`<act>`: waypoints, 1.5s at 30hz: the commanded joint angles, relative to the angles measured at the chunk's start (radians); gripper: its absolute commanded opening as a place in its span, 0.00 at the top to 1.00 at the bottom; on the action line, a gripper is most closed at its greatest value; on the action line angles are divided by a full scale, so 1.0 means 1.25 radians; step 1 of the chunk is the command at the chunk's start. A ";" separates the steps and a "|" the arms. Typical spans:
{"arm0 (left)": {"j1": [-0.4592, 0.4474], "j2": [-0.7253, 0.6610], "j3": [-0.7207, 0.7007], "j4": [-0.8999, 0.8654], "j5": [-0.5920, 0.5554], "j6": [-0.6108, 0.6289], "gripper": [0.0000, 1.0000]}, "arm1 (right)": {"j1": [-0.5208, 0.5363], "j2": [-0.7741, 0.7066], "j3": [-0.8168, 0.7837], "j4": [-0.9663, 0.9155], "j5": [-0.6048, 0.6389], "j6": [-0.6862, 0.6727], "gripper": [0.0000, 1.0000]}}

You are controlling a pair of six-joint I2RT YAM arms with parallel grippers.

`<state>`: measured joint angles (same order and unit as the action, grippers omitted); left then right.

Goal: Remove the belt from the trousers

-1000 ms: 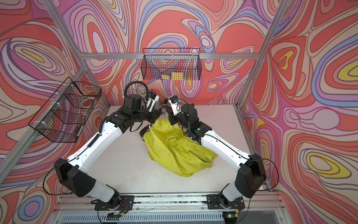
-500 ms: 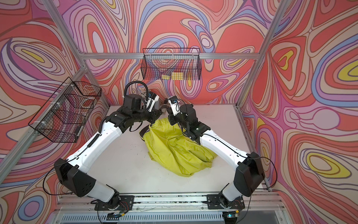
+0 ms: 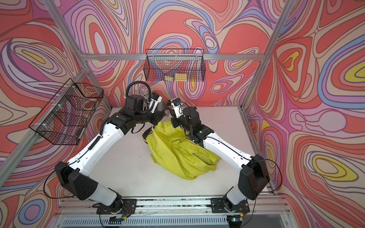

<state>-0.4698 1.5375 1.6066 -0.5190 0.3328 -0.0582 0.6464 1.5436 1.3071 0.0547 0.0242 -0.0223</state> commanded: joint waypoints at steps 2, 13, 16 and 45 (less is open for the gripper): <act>-0.004 -0.025 0.052 0.033 0.069 -0.016 1.00 | -0.006 0.037 -0.027 -0.030 0.025 0.025 0.81; -0.004 -0.022 0.047 0.027 0.071 -0.021 1.00 | -0.007 0.044 -0.014 -0.022 0.011 0.025 0.77; -0.003 -0.022 0.048 0.028 0.075 -0.025 1.00 | -0.007 0.049 -0.016 -0.024 0.015 0.025 0.64; -0.004 -0.067 -0.210 0.326 0.087 0.145 0.36 | -0.007 0.038 0.186 -0.493 -0.089 -0.043 1.00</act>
<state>-0.4717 1.4738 1.3708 -0.2729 0.4305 0.0811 0.6346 1.5715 1.5017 -0.3954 -0.0334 -0.0895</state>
